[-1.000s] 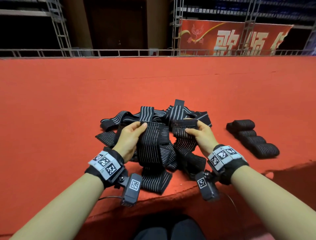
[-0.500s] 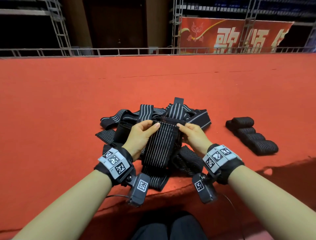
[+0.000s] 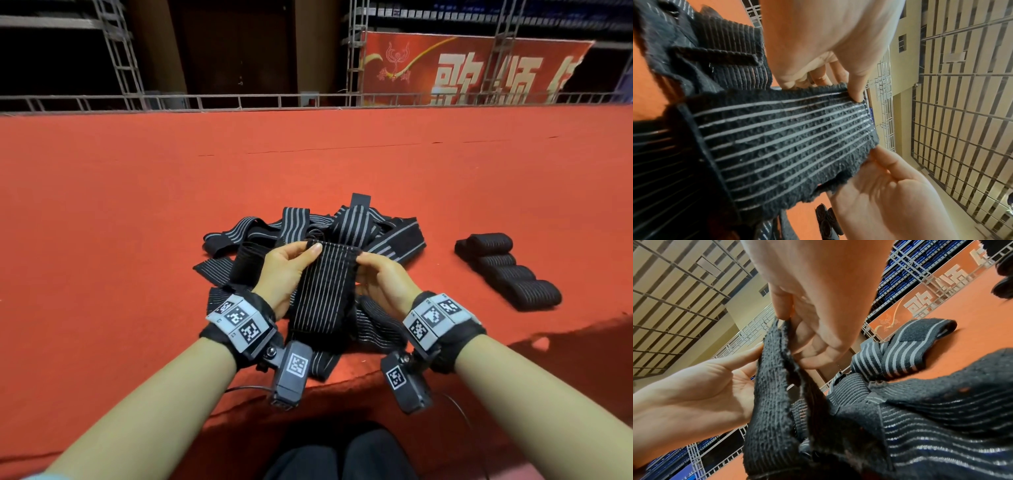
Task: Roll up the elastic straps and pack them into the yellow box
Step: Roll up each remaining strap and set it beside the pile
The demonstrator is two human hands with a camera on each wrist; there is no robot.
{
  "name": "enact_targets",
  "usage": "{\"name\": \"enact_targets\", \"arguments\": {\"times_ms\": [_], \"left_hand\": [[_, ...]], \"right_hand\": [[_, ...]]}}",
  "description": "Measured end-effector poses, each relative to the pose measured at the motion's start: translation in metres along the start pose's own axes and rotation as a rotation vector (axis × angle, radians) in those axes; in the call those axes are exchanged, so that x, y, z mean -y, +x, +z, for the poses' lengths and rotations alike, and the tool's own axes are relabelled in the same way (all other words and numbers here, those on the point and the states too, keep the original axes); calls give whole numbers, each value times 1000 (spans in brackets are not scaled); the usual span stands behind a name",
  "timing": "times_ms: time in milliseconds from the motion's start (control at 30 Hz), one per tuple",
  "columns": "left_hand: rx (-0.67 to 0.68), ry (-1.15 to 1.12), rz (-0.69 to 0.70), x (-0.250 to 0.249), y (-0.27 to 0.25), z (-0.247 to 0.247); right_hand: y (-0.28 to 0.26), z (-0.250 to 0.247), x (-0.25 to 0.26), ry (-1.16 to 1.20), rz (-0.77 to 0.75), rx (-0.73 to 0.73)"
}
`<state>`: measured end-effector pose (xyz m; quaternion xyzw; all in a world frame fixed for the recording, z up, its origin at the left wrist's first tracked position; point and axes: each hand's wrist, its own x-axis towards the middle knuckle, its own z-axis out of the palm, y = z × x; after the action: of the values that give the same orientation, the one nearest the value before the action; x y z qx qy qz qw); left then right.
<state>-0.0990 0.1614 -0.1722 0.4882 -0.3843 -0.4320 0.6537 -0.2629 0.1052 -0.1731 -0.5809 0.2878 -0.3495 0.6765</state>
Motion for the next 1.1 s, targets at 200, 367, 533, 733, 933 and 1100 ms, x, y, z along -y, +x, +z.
{"name": "enact_targets", "arguments": {"times_ms": [200, 367, 533, 733, 933, 1100], "left_hand": [[-63, -50, 7, 7, 0, 4], [-133, -82, 46, 12, -2, 11], [-126, -100, -23, 10, -4, 15], [9, 87, 46, -10, -14, 17], [0, 273, 387, -73, -26, 27], [30, 235, 593, -145, -51, 46]], "right_hand": [[-1, 3, -1, 22, 3, 11], [0, 9, -2, -163, -49, -28], [-4, 6, -2, -224, -119, -95], [-8, 12, 15, -400, -195, -163], [-15, 31, 75, -472, -388, -221], [-34, 56, 139, -271, -592, -243]]}}
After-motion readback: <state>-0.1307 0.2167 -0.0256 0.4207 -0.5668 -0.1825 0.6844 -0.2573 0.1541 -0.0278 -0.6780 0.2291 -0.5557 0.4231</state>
